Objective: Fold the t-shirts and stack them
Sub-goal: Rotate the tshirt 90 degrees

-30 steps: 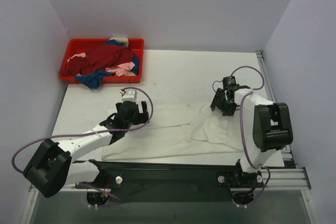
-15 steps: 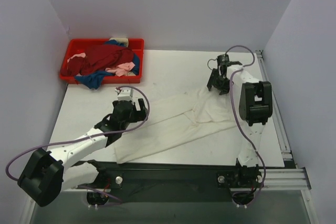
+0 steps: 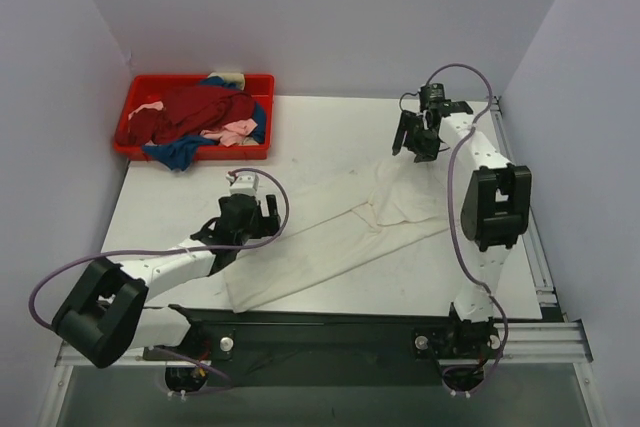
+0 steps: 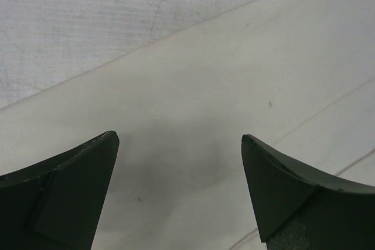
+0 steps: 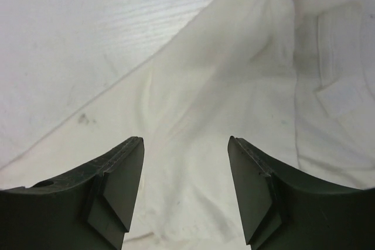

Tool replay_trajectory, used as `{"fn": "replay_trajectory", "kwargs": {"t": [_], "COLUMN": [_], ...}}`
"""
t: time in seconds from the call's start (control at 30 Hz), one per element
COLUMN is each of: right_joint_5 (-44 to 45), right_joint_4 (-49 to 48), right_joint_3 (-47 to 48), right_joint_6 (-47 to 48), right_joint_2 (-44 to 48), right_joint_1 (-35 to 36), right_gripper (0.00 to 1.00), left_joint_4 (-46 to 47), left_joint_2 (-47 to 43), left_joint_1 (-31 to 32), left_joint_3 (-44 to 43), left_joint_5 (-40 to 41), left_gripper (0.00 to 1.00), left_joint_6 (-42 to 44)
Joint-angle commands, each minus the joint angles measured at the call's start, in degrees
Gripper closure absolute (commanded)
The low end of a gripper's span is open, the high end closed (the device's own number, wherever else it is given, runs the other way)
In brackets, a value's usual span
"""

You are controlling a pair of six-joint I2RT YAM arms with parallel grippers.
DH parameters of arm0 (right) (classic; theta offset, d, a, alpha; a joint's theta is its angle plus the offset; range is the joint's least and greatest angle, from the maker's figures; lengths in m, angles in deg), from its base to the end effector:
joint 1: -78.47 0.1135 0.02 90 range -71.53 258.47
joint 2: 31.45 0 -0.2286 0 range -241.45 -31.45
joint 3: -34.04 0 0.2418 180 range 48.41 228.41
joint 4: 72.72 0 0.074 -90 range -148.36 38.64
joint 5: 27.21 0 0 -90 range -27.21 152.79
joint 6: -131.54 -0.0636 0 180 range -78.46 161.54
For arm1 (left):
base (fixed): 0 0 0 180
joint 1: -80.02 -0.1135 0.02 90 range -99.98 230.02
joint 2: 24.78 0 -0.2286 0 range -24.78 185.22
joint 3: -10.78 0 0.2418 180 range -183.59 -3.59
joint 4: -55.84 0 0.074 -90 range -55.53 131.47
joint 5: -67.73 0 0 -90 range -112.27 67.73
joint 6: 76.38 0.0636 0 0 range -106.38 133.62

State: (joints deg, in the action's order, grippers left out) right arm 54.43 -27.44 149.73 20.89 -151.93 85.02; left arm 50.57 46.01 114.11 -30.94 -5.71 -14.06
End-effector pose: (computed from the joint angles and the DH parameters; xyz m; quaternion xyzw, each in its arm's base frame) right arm 0.4607 0.0622 0.1853 0.0904 0.9334 0.1467 0.3149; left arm 0.2317 -0.1350 0.1358 -0.0182 0.8775 -0.1278 0.4618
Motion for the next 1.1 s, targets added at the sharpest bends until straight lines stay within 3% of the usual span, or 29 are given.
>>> {"fn": "replay_trajectory", "kwargs": {"t": [0.0,0.2,0.37,0.63,0.87,1.07], "right_joint_5": [-1.7,-3.3,-4.0,1.8,9.8,13.3], "right_joint_4": [1.6,-8.5,-16.2,-14.4,-8.3,-2.7], "right_joint_3": [-8.0,-30.4,-41.4,-40.5,-31.6,-20.5], "right_joint_6": [0.3,-4.1,-6.9,-7.4,-5.9,-4.0], "right_joint_2": [11.3,21.3,23.8,17.7,8.6,1.9], "right_joint_1": [2.7,6.3,9.4,9.8,10.0,9.8], "right_gripper": [0.40,0.40,0.40,0.41,0.41,0.41], "left_joint_4": [6.1,10.6,12.2,14.0,14.1,12.5], "left_joint_2": [4.3,8.0,9.9,9.8,9.0,7.0], "left_joint_1": [-2.3,-3.1,-3.5,-3.5,-2.1,3.2], "left_joint_3": [-1.9,-0.9,0.6,3.9,6.7,9.6], "left_joint_5": [-1.1,-3.6,-3.5,-4.6,-5.2,1.9], "left_gripper": [0.03,0.03,0.03,0.03,0.03,0.03], "left_joint_6": [1.2,0.8,-0.4,-3.6,-6.5,-11.1]}}
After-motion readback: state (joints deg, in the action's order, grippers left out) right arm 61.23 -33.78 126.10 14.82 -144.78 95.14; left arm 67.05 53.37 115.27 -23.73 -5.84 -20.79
